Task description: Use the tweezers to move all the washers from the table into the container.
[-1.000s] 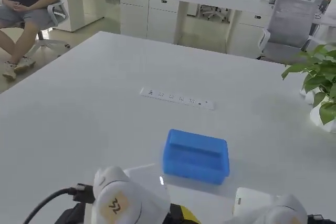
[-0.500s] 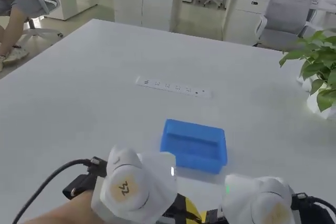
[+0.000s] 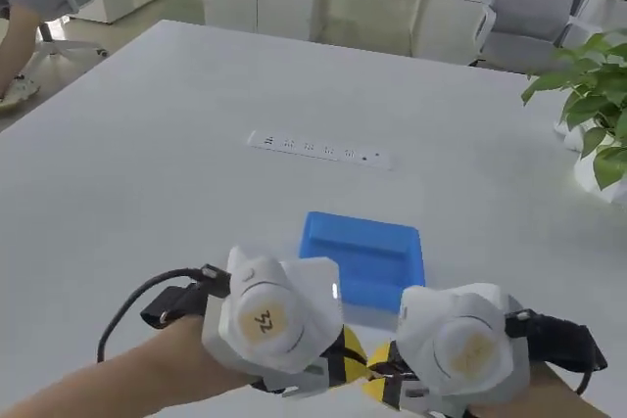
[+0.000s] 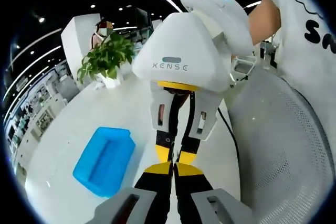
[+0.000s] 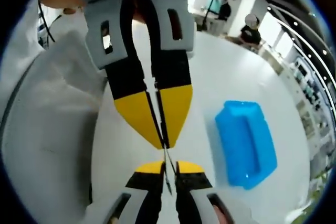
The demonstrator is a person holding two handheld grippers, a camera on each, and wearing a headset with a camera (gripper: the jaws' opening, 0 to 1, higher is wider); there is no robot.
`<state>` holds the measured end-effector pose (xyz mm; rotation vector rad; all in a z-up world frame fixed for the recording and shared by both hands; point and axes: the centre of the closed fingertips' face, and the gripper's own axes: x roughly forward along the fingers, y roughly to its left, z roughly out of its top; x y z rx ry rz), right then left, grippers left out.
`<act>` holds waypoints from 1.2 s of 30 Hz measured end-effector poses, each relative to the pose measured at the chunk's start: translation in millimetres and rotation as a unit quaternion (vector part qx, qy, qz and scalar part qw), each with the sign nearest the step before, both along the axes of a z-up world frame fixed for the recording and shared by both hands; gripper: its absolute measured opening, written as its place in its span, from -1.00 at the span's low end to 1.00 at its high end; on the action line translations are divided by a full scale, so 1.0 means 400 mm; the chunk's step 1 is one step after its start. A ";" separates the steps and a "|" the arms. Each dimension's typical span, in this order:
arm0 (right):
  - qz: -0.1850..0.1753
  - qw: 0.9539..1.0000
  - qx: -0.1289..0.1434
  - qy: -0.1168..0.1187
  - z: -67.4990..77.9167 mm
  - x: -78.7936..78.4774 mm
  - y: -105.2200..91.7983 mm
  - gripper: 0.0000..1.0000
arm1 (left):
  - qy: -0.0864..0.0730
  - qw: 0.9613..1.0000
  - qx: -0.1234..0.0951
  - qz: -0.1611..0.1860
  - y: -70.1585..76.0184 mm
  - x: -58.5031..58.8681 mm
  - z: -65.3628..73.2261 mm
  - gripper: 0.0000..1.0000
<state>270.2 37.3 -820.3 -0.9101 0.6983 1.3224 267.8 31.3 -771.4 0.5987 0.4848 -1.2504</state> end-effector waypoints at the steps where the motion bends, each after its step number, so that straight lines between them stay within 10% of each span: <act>1: -0.002 1.000 -0.004 0.000 -0.008 0.008 -0.001 -0.92 | 0.007 1.000 0.002 0.006 0.003 0.011 -0.016 -1.00; 25: 0.004 0.999 -0.034 0.012 -0.108 0.027 0.027 -0.93 | 0.065 0.995 0.076 0.030 0.096 0.039 -0.203 -1.00; 29: 0.014 0.999 -0.031 0.009 -0.110 0.027 0.037 -0.93 | 0.071 0.993 0.075 0.050 0.113 0.038 -0.221 -1.00; 36: 0.017 0.999 -0.027 0.010 -0.109 0.029 0.048 -0.89 | 0.116 0.984 0.010 0.136 0.140 0.034 -0.193 -1.00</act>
